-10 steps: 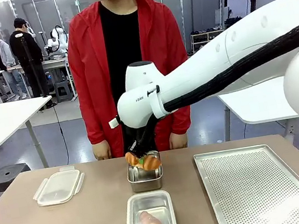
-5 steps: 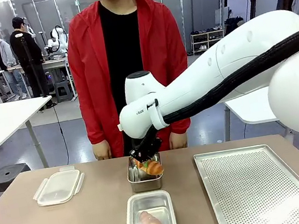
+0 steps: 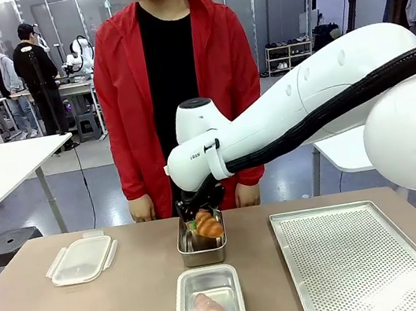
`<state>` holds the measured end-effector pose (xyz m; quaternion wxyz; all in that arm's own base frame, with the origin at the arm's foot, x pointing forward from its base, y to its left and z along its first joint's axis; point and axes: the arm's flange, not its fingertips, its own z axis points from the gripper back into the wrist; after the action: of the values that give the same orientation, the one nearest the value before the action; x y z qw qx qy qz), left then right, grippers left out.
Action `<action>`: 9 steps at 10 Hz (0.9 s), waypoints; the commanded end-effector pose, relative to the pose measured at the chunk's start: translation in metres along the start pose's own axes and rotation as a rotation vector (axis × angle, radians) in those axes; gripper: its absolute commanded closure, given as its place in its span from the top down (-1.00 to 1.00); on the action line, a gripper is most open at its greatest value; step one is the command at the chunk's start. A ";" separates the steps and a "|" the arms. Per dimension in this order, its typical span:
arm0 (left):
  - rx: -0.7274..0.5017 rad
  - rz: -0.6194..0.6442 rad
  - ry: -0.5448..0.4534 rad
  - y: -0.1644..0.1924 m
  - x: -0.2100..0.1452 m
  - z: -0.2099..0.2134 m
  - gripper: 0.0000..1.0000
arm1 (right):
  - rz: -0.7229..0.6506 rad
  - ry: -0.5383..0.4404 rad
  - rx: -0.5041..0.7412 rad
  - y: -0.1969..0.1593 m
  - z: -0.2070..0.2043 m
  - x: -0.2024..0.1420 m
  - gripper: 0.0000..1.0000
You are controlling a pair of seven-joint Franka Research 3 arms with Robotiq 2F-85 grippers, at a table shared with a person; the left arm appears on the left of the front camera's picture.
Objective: Place the bread into the airtight container.
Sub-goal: Pick up a Butter Roll and place it into an empty Airtight Container.
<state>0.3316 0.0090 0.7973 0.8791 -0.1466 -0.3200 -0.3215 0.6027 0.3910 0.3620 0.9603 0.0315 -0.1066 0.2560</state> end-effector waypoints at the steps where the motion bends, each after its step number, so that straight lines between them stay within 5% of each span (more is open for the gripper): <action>1: -0.012 -0.007 -0.006 -0.001 0.000 0.001 1.00 | -0.041 -0.011 0.002 0.000 -0.003 -0.002 0.87; 2: -0.012 -0.007 -0.006 -0.001 0.000 0.001 1.00 | -0.044 -0.015 0.008 -0.002 -0.003 -0.002 1.00; 9: -0.012 -0.007 -0.006 -0.001 0.000 0.001 1.00 | -0.009 0.002 0.005 -0.002 -0.003 0.000 1.00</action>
<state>0.3316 0.0090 0.7973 0.8791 -0.1466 -0.3200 -0.3215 0.6041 0.3907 0.3568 0.9616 0.0375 -0.1043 0.2510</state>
